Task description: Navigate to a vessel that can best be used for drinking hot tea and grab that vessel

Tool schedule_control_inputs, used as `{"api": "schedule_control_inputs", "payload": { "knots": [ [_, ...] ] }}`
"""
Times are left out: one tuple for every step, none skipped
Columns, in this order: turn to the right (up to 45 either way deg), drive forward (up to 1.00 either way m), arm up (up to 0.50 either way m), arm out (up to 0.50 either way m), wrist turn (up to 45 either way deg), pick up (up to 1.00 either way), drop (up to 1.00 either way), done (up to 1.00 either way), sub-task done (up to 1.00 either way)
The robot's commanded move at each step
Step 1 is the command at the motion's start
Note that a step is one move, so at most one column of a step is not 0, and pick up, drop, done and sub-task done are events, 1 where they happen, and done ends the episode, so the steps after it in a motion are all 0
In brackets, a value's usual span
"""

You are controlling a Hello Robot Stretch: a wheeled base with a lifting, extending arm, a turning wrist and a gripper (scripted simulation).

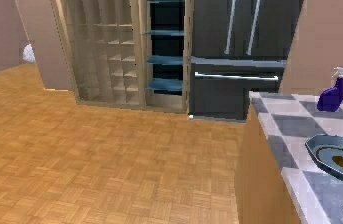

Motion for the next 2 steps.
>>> {"api": "schedule_control_inputs", "payload": {
  "knots": [
    [0.0, 0.0, 0.0, 0.0, 0.0, 1.0, 0.0, 0.0, 0.0],
    [0.0, 0.0, 0.1, 0.0, 0.0, 0.0, 0.0, 0.0, 0.0]
  ]
}}
